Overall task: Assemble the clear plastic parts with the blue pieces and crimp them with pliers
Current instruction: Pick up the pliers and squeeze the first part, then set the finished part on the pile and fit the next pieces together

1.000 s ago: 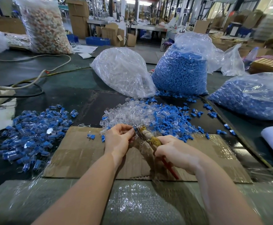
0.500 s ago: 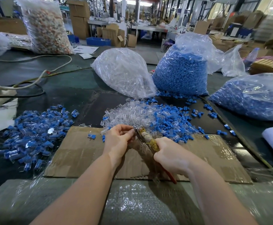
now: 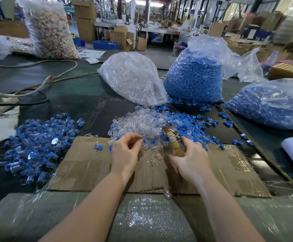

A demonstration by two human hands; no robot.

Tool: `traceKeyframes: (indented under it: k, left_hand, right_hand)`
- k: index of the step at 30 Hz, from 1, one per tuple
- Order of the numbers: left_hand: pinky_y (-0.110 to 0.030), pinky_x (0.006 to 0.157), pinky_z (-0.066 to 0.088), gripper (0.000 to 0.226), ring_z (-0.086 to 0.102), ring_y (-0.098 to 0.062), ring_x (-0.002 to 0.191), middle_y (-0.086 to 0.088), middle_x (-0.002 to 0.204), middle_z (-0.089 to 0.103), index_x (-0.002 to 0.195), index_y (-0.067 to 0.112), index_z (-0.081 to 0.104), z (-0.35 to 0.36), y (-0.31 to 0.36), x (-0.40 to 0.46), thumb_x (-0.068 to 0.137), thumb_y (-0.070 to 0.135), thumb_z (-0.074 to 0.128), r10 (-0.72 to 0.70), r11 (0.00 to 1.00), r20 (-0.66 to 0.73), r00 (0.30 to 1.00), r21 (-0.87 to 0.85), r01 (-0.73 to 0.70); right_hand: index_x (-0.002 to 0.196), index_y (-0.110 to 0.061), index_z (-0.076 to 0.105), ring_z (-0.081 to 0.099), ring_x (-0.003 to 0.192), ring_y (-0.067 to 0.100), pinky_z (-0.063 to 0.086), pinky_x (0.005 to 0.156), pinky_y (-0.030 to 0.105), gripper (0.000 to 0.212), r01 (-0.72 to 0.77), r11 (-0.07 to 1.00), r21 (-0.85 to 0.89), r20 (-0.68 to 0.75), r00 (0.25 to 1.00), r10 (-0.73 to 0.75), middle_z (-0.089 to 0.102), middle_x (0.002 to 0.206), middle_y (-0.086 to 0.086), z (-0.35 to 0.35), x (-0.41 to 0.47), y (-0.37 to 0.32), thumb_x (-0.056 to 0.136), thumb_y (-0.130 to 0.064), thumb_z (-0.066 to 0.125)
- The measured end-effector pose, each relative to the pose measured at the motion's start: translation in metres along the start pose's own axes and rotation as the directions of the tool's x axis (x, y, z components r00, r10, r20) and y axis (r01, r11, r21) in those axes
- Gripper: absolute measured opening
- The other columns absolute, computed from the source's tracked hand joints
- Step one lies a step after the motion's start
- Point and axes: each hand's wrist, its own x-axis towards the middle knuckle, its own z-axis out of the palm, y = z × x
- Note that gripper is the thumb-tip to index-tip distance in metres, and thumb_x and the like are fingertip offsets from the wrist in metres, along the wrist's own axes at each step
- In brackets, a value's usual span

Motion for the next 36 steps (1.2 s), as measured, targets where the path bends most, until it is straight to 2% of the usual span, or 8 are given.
traceKeyframes:
  k: [5,12,19,21,24,28,32,36]
  left_hand:
    - [-0.001,0.058,0.038,0.014,0.051,0.000,0.066,0.008,0.084,0.054,0.096,0.014,0.069,-0.034,0.004,0.011,0.090,0.008,0.058,0.186,0.932,-0.185,0.965,0.343,-0.114]
    - [-0.033,0.078,0.043,0.019,0.052,-0.022,0.097,-0.006,0.104,0.059,0.108,0.013,0.066,-0.069,-0.009,0.022,0.093,0.017,0.054,0.207,0.722,-0.217,0.954,0.692,0.001]
    - [-0.034,0.089,0.036,0.027,0.040,-0.025,0.105,-0.006,0.109,0.051,0.116,0.016,0.065,-0.064,-0.009,0.018,0.091,0.021,0.058,0.224,0.590,-0.168,0.960,0.807,0.004]
    - [-0.027,0.084,0.034,0.024,0.041,-0.021,0.098,-0.002,0.103,0.052,0.111,0.017,0.067,-0.058,-0.003,0.015,0.088,0.019,0.062,0.276,0.624,-0.079,0.958,0.773,-0.116]
    - [-0.013,0.072,0.038,0.012,0.052,-0.006,0.078,0.009,0.084,0.057,0.090,0.022,0.071,-0.041,0.014,0.007,0.081,0.014,0.070,0.251,0.777,0.259,0.933,0.522,-0.353]
    - [-0.009,0.070,0.043,0.013,0.055,0.000,0.076,0.017,0.084,0.058,0.081,0.034,0.069,-0.021,0.027,-0.007,0.074,0.027,0.076,-0.009,0.854,0.703,0.711,0.375,-0.360]
    - [-0.017,0.078,0.044,0.026,0.050,-0.004,0.086,0.014,0.095,0.050,0.091,0.034,0.073,-0.008,0.025,-0.015,0.066,0.033,0.082,-0.117,0.838,0.846,0.520,0.365,-0.406]
    - [-0.024,0.090,0.037,0.023,0.044,-0.003,0.094,0.016,0.093,0.045,0.088,0.035,0.073,-0.002,0.023,-0.019,0.067,0.034,0.081,-0.113,0.793,0.862,0.494,0.378,-0.477]
  right_hand:
    - [0.144,-0.021,0.030,0.038,0.120,0.027,0.031,0.100,0.037,0.072,-0.078,0.958,-0.276,-0.144,0.989,0.039,0.043,0.130,0.009,-0.001,0.007,0.018,0.085,-0.048,0.062]
    - [0.144,-0.022,0.029,0.038,0.123,0.025,0.033,0.101,0.035,0.074,-0.076,0.922,-0.379,-0.180,0.984,0.007,0.043,0.131,0.009,0.009,0.007,0.026,0.085,-0.058,0.054]
    - [0.146,-0.024,0.023,0.036,0.129,0.027,0.032,0.105,0.039,0.077,-0.059,0.901,-0.430,-0.161,0.987,-0.013,0.041,0.137,0.009,0.009,0.006,0.027,0.085,-0.063,0.048]
    - [0.147,-0.024,0.022,0.032,0.132,0.029,0.031,0.106,0.041,0.076,-0.068,0.905,-0.420,-0.129,0.991,0.014,0.038,0.140,0.010,0.010,0.007,0.027,0.086,-0.062,0.048]
    - [0.146,-0.025,0.024,0.031,0.132,0.029,0.031,0.105,0.042,0.074,-0.082,0.910,-0.407,-0.121,0.992,0.035,0.037,0.140,0.009,0.012,0.007,0.025,0.086,-0.061,0.048]
    - [0.145,-0.026,0.025,0.031,0.132,0.029,0.031,0.105,0.041,0.072,-0.092,0.911,-0.403,-0.109,0.993,0.052,0.037,0.141,0.008,0.010,0.007,0.023,0.086,-0.061,0.048]
    - [0.144,-0.025,0.027,0.031,0.131,0.028,0.030,0.105,0.041,0.069,-0.093,0.920,-0.381,-0.122,0.991,0.049,0.037,0.141,0.008,0.009,0.006,0.022,0.087,-0.060,0.047]
    - [0.140,-0.024,0.035,0.035,0.126,0.026,0.032,0.102,0.040,0.060,-0.045,0.941,-0.335,-0.176,0.984,-0.015,0.042,0.135,0.006,0.009,0.006,0.019,0.090,-0.054,0.048]
